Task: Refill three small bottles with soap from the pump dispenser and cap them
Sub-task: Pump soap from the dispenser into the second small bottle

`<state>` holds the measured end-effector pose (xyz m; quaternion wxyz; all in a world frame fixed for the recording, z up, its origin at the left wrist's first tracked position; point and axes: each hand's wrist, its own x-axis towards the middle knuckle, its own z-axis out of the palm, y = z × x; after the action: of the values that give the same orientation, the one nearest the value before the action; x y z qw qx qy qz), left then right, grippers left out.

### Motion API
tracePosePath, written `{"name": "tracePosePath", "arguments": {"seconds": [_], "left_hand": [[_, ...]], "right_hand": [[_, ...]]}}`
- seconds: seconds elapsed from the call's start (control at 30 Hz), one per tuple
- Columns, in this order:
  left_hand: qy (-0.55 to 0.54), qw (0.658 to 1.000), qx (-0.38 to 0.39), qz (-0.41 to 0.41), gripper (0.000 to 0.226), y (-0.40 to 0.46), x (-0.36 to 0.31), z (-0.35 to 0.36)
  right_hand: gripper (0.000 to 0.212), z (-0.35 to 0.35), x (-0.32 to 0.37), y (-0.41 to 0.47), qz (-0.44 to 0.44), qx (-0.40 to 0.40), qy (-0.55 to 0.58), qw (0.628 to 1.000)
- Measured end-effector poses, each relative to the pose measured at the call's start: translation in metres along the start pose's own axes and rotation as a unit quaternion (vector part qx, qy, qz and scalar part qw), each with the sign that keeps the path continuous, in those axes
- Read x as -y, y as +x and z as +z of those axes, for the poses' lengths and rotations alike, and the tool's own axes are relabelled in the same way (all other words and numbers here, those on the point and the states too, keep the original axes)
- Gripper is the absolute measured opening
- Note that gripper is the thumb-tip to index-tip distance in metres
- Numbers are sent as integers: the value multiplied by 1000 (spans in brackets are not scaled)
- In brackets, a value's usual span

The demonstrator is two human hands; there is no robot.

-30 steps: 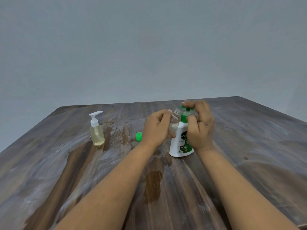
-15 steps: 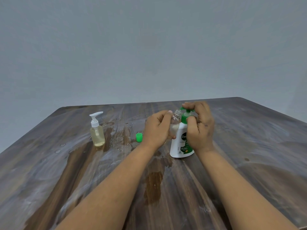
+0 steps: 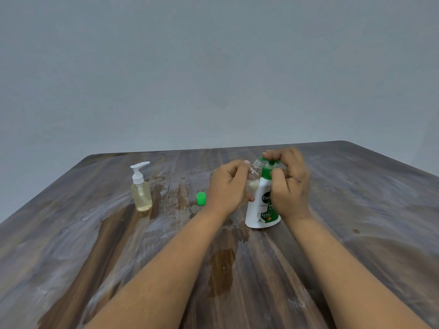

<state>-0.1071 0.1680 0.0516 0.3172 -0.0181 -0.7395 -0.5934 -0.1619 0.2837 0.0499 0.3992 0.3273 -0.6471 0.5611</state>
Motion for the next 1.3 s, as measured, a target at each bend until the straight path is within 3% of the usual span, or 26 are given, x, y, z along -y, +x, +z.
{"name": "tracePosePath", "arguments": {"seconds": [1.3], "left_hand": [[10, 1000, 2, 6, 42, 4, 10, 2]], "right_hand": [[32, 1, -1, -1, -14, -3, 15, 1000]]}}
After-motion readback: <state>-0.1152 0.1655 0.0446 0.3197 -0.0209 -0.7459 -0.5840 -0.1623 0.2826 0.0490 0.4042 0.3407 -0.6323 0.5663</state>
